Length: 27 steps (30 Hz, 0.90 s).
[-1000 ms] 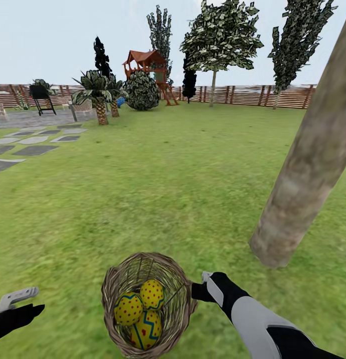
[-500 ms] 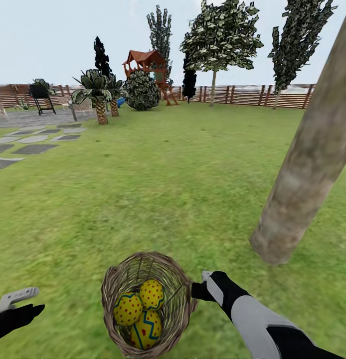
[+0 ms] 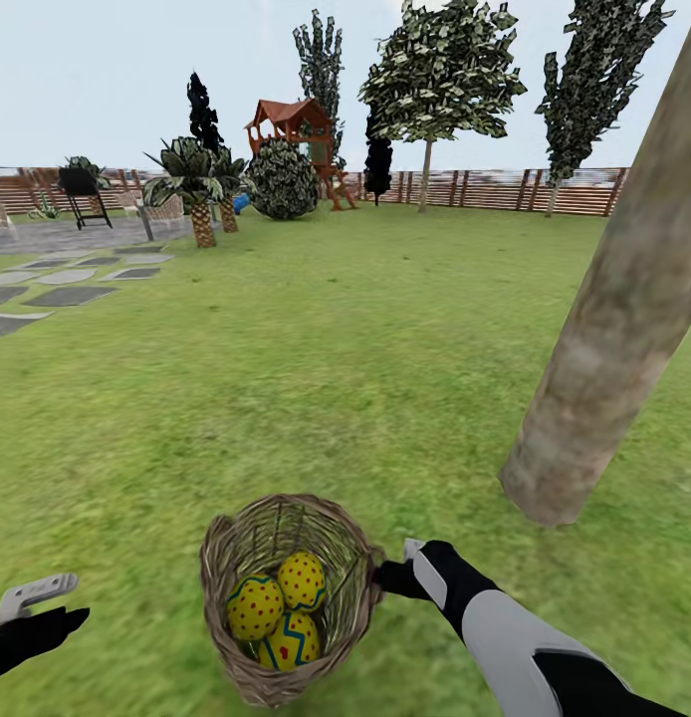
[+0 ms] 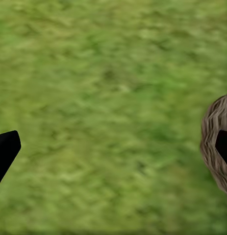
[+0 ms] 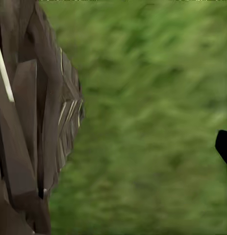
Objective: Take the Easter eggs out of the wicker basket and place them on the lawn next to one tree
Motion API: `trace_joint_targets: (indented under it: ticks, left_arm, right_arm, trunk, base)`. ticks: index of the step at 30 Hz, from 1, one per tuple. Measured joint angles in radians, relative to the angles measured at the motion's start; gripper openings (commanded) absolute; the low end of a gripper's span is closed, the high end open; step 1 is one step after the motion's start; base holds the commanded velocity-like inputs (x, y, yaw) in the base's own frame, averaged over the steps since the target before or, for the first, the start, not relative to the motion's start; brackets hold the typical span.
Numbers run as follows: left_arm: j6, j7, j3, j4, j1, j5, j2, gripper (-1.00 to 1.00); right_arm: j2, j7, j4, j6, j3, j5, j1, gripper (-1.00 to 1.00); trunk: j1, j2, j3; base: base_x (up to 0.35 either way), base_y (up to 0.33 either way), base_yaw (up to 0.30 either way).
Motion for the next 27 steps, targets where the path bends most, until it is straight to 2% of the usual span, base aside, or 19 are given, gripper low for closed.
trace_joint_targets:
  ticks: [2,9,13,20,23,27]
  left_arm:
    - [0.0,0.0,0.0,0.0,0.0,0.0,0.0,1.0]
    - [0.0,0.001,0.0,0.0,0.0,0.0,0.0,1.0]
    - [0.0,0.001,0.0,0.0,0.0,-0.001,0.0,1.0]
    - [0.0,0.001,0.0,0.0,0.0,-0.001,0.0,1.0]
    - [0.0,0.001,0.0,0.0,0.0,-0.001,0.0,1.0]
    - [0.0,0.001,0.0,0.001,0.0,-0.001,0.0,1.0]
  right_arm:
    - [0.0,0.0,0.0,0.0,0.0,0.0,0.0,1.0]
    - [0.0,0.005,0.015,-0.003,0.004,-0.001,0.001,1.0]
    - [0.0,0.068,0.015,-0.004,0.007,-0.007,0.001,1.0]
    - [0.0,0.085,0.014,-0.006,0.006,-0.008,0.001,1.0]
    - [0.0,0.145,0.014,-0.006,0.004,-0.011,0.001,1.0]
    - [0.0,0.161,0.012,-0.019,0.003,-0.002,0.001,1.0]
  trunk:
    - [0.0,0.0,0.0]
    - [-0.027,0.049,0.022]
    - [-0.042,0.077,0.034]
    - [-0.069,0.126,0.056]
    - [-0.08,0.147,0.066]
    - [-0.096,0.175,0.078]
  base:
    - [0.0,0.0,0.0]
    - [0.0,0.0,0.0]
    - [0.0,0.0,0.0]
    - [0.0,0.0,0.0]
    - [0.0,0.0,0.0]
    - [0.0,0.0,0.0]
